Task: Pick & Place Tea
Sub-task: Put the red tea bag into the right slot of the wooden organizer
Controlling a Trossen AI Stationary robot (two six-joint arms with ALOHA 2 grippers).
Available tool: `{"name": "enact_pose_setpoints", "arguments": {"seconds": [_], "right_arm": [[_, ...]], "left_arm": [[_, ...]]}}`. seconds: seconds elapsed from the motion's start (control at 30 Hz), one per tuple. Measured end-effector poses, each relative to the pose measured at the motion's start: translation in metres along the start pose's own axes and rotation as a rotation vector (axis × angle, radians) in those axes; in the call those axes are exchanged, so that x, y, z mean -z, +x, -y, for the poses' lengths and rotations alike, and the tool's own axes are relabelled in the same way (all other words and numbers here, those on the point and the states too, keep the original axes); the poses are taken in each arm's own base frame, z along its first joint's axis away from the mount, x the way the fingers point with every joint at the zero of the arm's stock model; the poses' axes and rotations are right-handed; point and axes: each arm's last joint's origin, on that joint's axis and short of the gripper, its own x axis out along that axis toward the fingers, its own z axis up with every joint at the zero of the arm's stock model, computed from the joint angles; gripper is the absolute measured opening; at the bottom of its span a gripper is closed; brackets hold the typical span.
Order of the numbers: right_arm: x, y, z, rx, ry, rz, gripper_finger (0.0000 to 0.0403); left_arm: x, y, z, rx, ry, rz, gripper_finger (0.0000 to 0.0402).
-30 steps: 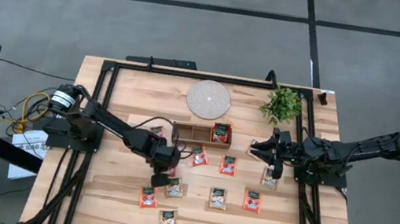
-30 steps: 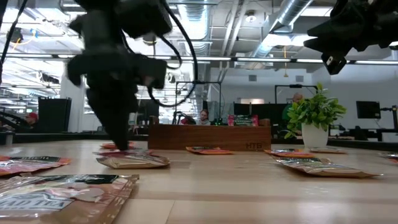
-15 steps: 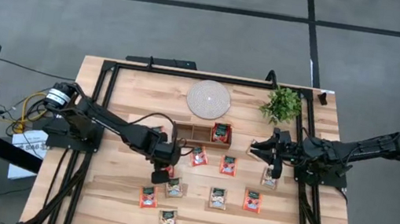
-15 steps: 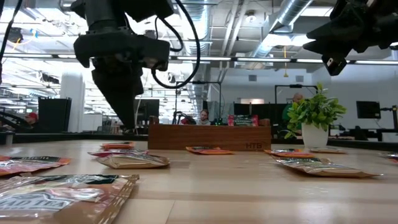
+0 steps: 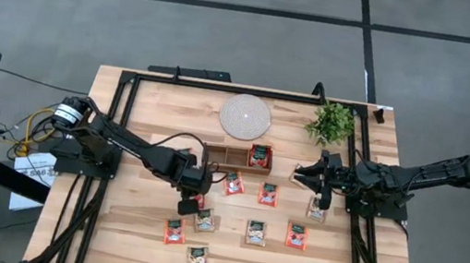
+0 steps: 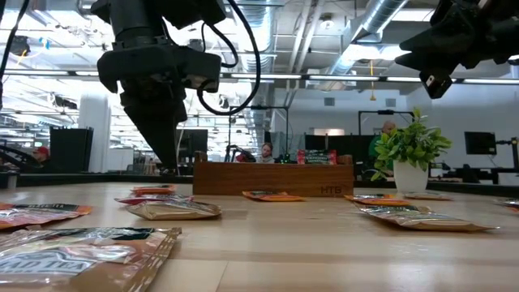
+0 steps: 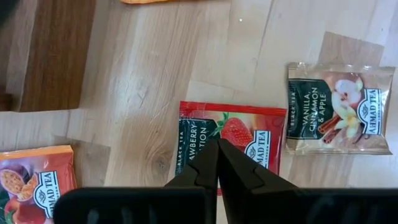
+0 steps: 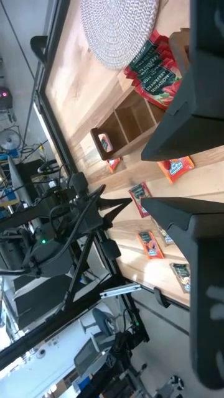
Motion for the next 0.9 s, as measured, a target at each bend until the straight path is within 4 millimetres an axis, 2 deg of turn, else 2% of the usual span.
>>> {"name": "enact_pose_setpoints", "arguments": {"seconds": [0.37,0.9], "right_arm": [[-0.001,0.000,0.000,-0.004,-0.007,0.006,0.0098],[-0.002,0.000,-0.001,-0.025,-0.002,0.017,0.0098]], "left_arm": [[0.000,0.000,0.000,0.007,0.052,-0.007,0.0000],[-0.005,0.003,-0.013,-0.017,0.036,-0.005,0.0001]]}}
